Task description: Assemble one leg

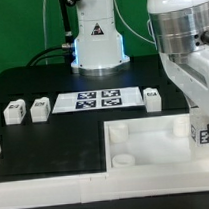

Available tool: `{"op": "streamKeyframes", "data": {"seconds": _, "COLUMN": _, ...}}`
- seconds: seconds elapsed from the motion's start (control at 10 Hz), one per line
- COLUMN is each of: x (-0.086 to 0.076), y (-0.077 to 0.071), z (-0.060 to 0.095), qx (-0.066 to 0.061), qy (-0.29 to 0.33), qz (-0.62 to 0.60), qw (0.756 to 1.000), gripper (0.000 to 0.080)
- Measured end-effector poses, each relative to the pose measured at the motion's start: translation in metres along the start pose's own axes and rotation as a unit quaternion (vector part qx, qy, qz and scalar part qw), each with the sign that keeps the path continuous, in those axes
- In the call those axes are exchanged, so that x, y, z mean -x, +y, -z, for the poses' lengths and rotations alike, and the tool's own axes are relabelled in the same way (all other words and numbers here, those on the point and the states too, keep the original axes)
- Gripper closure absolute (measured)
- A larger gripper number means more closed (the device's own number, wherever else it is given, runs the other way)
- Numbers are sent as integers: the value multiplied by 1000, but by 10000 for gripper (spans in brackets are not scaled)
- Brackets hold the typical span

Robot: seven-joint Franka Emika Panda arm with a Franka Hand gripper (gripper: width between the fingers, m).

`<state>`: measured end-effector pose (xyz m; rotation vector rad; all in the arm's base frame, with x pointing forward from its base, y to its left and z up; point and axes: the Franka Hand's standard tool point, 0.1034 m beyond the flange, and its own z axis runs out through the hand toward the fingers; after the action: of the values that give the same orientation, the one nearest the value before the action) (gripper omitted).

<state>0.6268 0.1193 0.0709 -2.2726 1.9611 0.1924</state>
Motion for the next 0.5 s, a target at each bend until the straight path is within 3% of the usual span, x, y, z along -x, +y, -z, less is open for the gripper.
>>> {"op": "streamKeyframes", "data": {"seconds": 0.1, "x": 3, "y": 1, "z": -1, "qx": 3, "qy": 4, "qz": 153, "qw": 988, "gripper": 190}}
{"op": "streamKeyframes", "data": {"seconds": 0.5, "x": 2, "y": 1, "z": -1, "qx": 6, "qy": 6, "qz": 370, "qw": 929, "gripper": 153}}
